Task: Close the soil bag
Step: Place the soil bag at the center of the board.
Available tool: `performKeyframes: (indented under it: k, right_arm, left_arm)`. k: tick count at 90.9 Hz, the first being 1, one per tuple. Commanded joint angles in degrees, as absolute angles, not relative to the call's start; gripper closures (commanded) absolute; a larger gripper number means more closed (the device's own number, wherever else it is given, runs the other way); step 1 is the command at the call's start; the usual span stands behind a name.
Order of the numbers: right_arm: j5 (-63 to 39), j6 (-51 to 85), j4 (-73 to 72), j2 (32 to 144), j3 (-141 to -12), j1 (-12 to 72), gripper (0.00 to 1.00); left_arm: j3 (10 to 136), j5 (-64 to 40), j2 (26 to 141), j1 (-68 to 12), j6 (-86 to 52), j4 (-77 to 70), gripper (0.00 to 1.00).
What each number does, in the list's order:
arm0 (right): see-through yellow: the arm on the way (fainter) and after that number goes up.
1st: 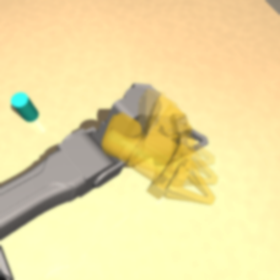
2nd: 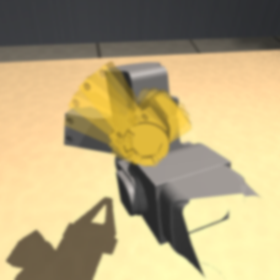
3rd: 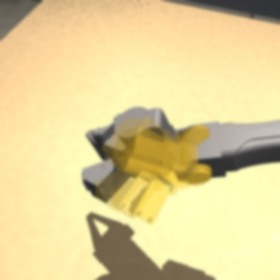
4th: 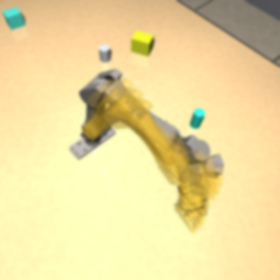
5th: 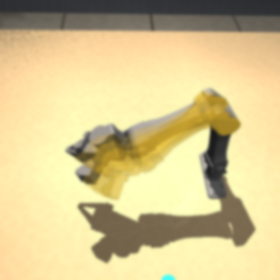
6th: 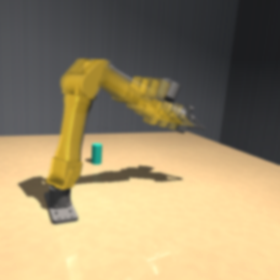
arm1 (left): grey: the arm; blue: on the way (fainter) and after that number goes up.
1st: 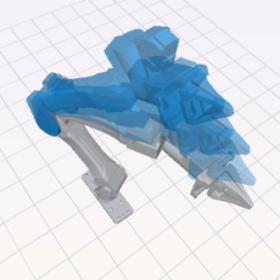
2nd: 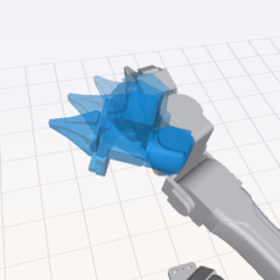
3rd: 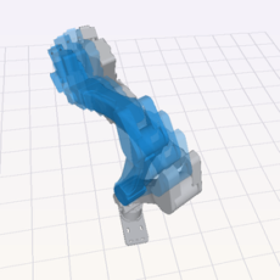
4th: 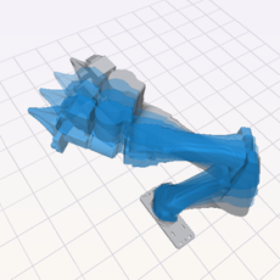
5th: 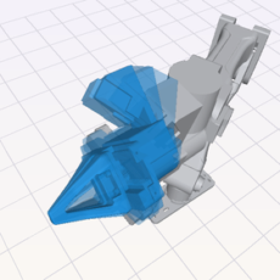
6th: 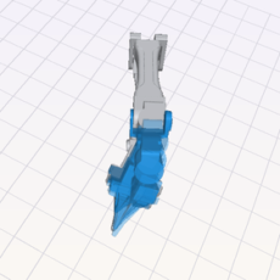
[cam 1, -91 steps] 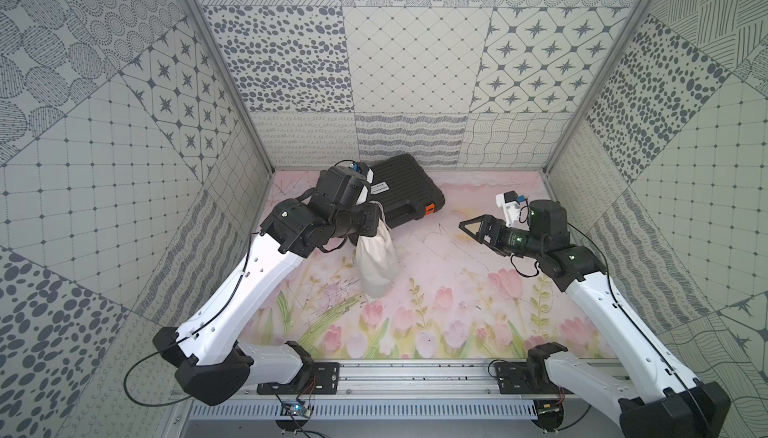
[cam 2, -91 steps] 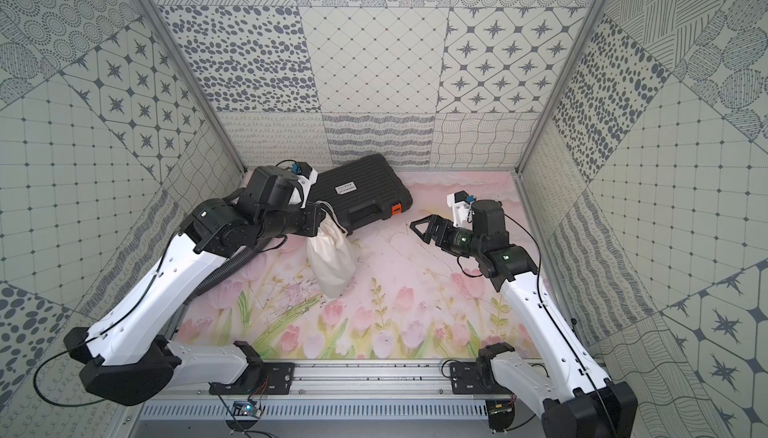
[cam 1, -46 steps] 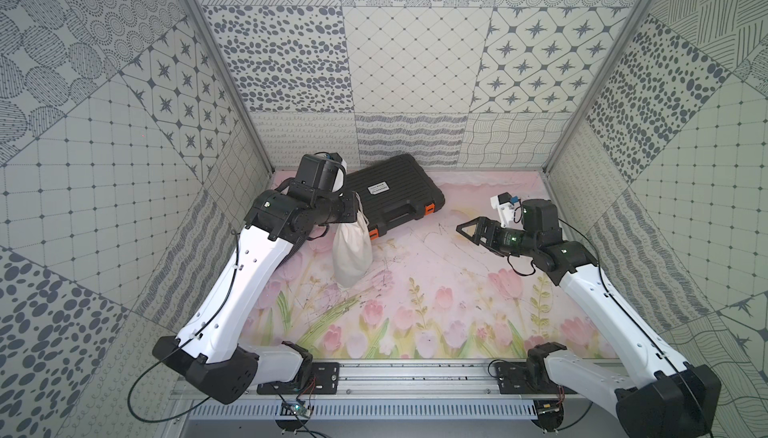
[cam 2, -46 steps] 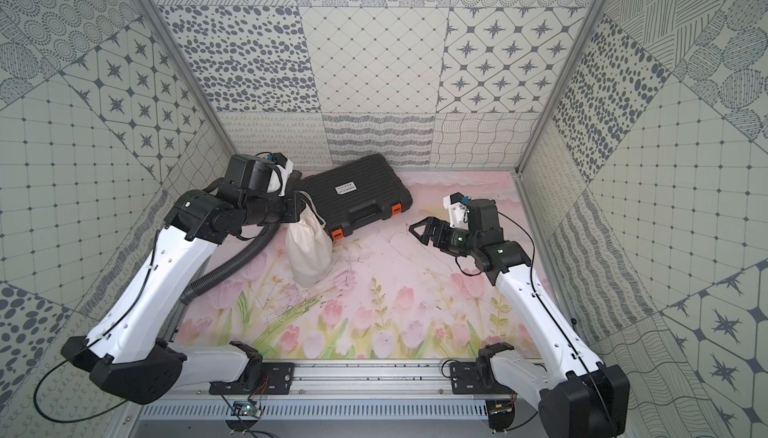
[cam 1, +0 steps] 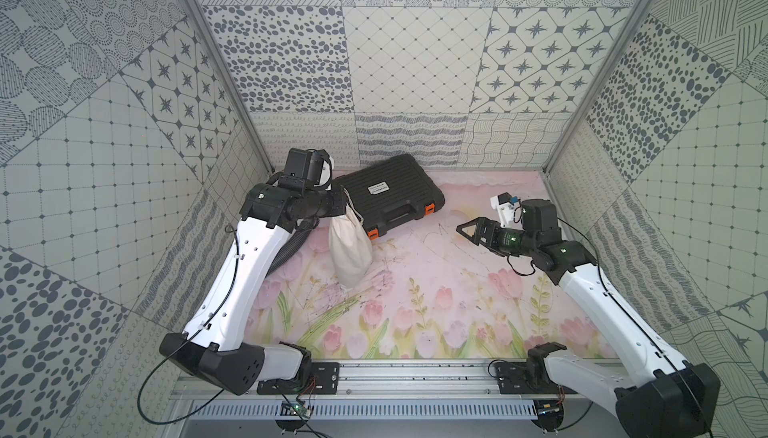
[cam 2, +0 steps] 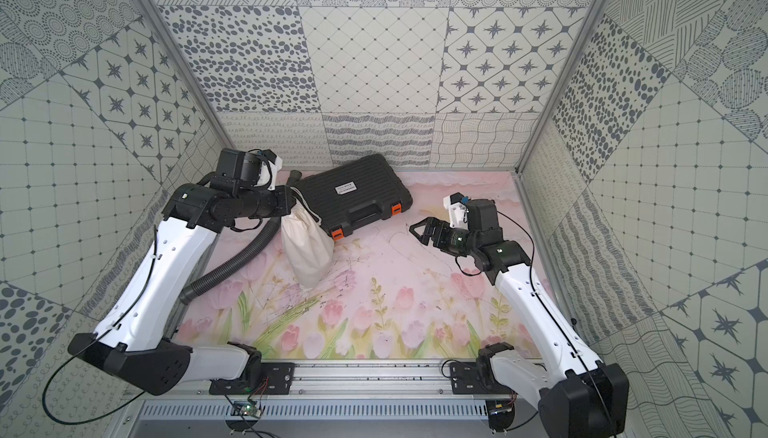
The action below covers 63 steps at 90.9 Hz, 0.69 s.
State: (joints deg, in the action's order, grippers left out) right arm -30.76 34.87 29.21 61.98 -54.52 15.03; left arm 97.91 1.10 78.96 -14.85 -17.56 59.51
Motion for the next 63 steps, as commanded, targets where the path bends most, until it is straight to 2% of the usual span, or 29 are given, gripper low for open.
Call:
performKeyframes:
  k: [1, 63]
  right_arm:
    - [-29.97, 33.52, 28.17, 62.18, -55.38, 15.21, 0.03]
    - [-29.79, 33.15, 28.56, 64.35, -56.34, 15.91, 0.03]
  left_arm:
    - [97.17, -1.46, 78.98, -12.77, -15.12, 52.3, 1.0]
    - [91.81, 0.21, 77.61, -5.78, -14.28, 50.59, 1.0]
